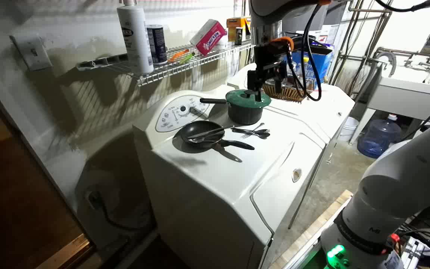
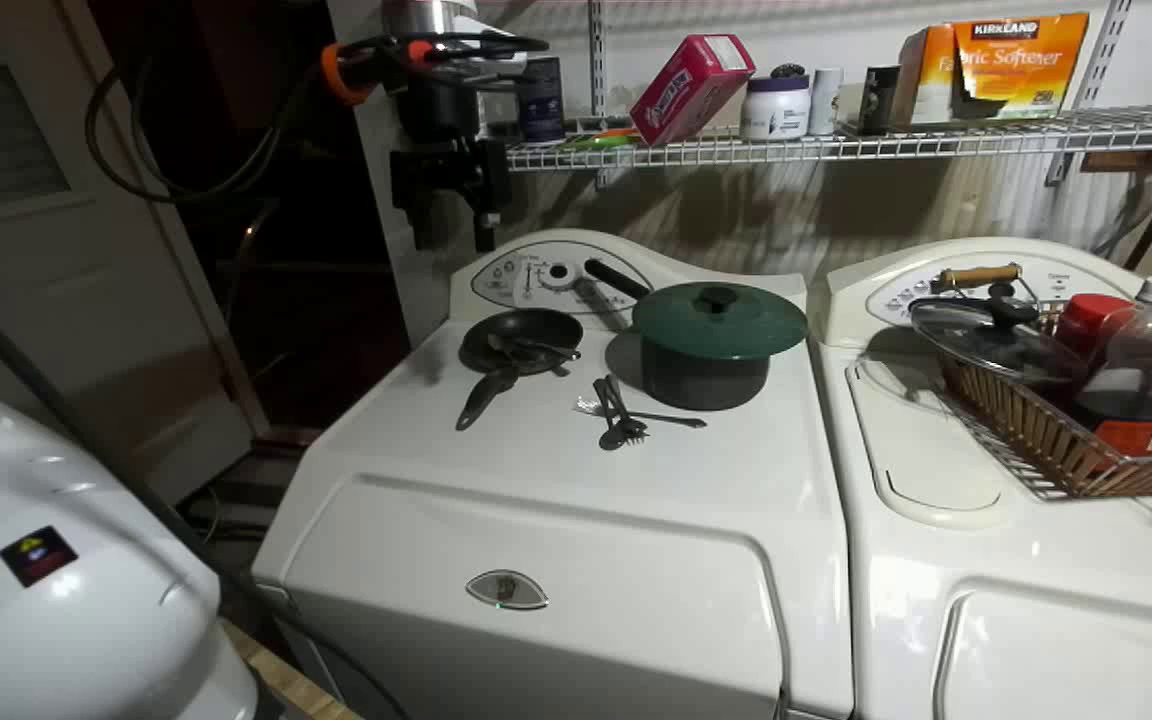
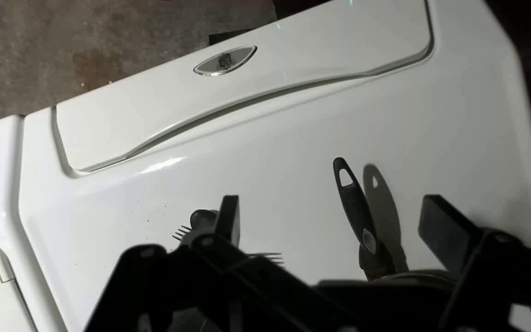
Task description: Remove the pink box from the boat.
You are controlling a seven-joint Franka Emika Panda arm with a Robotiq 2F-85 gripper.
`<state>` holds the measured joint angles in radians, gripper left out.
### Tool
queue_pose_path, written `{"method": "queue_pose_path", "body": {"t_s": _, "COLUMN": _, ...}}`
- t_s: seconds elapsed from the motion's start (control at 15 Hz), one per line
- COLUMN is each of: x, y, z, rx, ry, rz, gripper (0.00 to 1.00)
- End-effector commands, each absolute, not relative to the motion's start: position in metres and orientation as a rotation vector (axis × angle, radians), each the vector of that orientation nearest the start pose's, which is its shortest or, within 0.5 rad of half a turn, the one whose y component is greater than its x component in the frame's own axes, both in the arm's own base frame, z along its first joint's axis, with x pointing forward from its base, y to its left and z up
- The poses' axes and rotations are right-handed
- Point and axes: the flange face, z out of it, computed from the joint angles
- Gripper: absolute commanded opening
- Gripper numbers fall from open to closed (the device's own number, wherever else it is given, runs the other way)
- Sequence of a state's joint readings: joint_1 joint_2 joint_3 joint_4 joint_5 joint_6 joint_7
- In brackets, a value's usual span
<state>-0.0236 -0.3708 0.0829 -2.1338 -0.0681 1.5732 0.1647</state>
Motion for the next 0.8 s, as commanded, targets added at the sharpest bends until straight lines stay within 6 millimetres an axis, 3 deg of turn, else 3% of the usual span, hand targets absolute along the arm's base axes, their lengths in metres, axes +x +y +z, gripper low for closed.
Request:
{"method": "queue_pose_path", "body": {"t_s": 0.0, "x": 0.421, "y": 0.022, "z": 0.544, "rx": -3.242, "ry": 0.174, "rz": 0.294, "gripper": 1.0}}
{"method": "queue_pose_path", "body": {"t_s": 0.53, "x": 0.421, "y": 0.022, "z": 0.544, "rx": -3.242, "ry": 0.174, "rz": 0.294, "gripper": 1.0}}
{"method": "queue_pose_path", "body": {"t_s": 0.73, "x": 0.434, "y": 0.01, "z": 0.581, "rx": -3.162, "ry": 0.198, "rz": 0.175, "gripper": 1.0}}
